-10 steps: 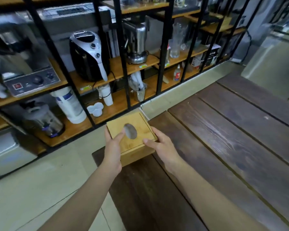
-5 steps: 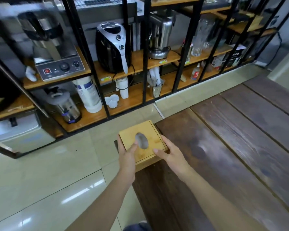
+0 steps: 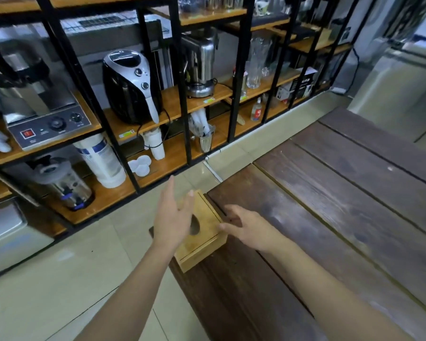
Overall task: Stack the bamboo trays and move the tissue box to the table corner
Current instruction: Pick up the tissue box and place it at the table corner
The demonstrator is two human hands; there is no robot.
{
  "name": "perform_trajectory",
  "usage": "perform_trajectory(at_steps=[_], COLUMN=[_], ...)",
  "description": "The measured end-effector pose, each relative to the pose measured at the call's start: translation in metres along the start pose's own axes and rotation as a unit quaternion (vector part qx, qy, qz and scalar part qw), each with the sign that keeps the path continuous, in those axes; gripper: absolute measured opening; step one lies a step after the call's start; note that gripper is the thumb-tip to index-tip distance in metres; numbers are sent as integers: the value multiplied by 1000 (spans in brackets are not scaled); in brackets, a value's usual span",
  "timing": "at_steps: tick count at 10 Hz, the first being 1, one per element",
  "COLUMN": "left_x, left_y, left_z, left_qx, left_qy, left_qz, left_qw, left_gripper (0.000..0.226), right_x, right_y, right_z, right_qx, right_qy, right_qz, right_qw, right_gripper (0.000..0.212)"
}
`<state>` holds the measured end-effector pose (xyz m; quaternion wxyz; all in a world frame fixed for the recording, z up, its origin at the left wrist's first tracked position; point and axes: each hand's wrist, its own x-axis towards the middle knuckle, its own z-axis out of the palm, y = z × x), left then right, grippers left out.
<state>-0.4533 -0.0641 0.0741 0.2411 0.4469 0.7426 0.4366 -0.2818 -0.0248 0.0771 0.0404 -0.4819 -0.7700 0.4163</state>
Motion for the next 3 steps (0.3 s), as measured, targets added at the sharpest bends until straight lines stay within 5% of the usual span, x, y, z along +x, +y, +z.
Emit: perform_trajectory(at_steps=[1,3], left_x=[17,43], left_y=[49,164], left_z=[9,42], left_qx=[46,125], left_qy=[-81,-82], left_qz=[101,351], left_qw=[991,924], left_gripper=[63,60], right_x=[-13,-68], right_y=[-8,-21], right_z=[-41,-136], right_qx=[-82,-186], right_qy=[-5,94], right_qz=[12,48], right_qw=[997,977], right_gripper=[61,55])
